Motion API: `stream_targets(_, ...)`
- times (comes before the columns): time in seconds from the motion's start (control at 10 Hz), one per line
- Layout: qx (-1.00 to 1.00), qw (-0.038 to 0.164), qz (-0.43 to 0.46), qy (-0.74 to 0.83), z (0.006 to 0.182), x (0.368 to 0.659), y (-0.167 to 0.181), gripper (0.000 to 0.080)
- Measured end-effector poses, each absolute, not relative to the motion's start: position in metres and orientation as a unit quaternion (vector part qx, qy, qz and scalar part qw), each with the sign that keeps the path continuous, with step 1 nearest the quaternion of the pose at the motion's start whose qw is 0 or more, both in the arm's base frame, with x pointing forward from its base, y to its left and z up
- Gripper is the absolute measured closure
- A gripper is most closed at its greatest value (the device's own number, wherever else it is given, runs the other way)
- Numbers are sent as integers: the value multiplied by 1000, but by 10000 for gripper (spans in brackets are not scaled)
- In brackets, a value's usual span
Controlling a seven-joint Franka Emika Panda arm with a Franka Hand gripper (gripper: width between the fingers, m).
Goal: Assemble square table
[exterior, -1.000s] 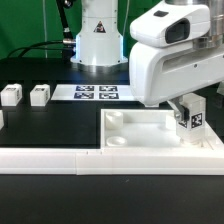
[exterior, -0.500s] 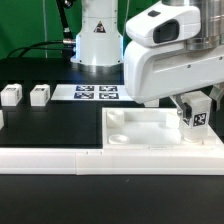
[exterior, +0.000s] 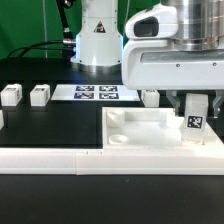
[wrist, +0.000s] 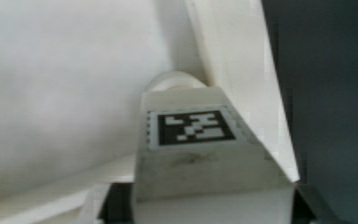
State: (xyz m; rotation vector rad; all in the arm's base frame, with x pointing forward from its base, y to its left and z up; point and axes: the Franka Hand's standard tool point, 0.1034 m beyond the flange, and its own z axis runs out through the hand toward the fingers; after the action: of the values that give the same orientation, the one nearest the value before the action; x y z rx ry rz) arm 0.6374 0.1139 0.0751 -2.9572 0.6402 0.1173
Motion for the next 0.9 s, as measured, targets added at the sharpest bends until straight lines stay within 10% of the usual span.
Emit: stream_targets(0.9,-819,38,27,573,75,635,115,503)
